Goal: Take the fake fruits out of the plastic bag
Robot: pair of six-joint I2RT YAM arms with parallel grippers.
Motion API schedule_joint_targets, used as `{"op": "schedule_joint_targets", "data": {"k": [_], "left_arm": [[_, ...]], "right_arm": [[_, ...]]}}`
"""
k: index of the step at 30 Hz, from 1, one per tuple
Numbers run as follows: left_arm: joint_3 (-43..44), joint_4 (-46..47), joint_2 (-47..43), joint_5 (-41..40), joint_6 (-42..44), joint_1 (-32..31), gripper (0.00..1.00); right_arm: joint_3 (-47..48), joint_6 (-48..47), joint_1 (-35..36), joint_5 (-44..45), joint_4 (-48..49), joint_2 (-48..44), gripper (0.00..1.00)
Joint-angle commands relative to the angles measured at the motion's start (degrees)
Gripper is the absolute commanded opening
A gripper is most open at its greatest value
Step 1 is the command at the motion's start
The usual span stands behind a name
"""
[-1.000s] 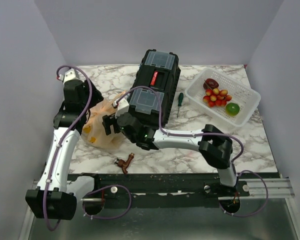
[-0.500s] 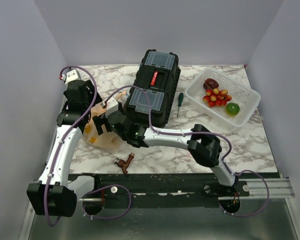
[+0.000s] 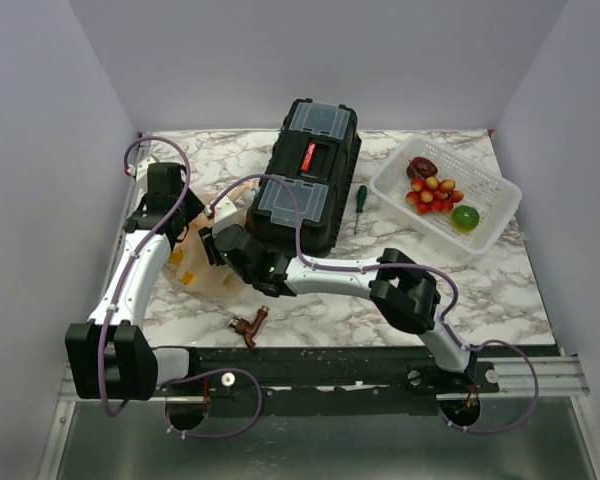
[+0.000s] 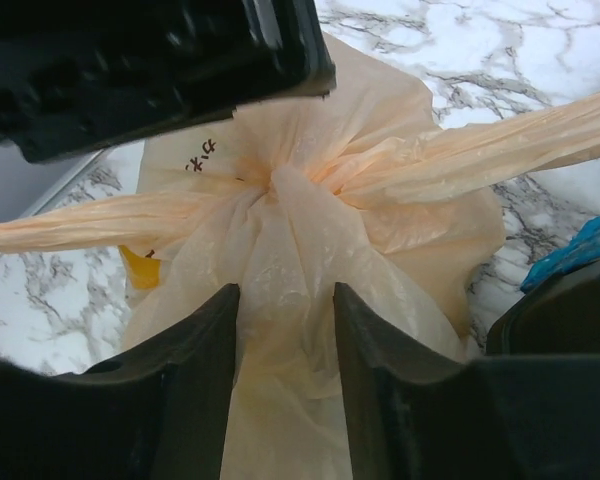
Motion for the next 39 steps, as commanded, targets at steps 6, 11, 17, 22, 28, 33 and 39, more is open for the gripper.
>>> {"op": "schedule_joint_targets", "data": {"k": [6,11,17,22,28,33,39], "left_arm": [[-0.5,-2.1,4.4,4.3,-4.1,1.0,0.50],[-0.1,-2.6,6.7,4.9,-3.7,1.0,0.42],[0.7,-3.3,8.2,4.6,-2.8,1.1,0.24],[2.2,-3.4,7.9,3.5,0.2,1.1,0.04],[1.4,-0.6,5.2,6.3,4.0,1.1,0.00],[2.5,-1.3,3.7,0.6,5.6,1.1,0.00],[0.8,1.4,0.7,3.3,7.2,1.1,0.00]], "right_arm": [[-3.3,-1.2,0.5,1.1,2.9,-0.5,0.30],[-4.5,-1.1,0.5,0.5,4.0,-1.4,0.27],[-4.6,-1.9,0.4,0.5,4.2,-1.7,0.20],[-6.6,-2.4,0.5,1.4,4.3,-2.6,0.12],[-8.6,-3.6,0.4,2.6,4.2,-4.5,0.01],[-18.3,-5.3,1.2,5.2,11.6,-9.7,0.01],[-26.8,-6.3,3.6,8.2,19.8,-13.5,0.01]]}}
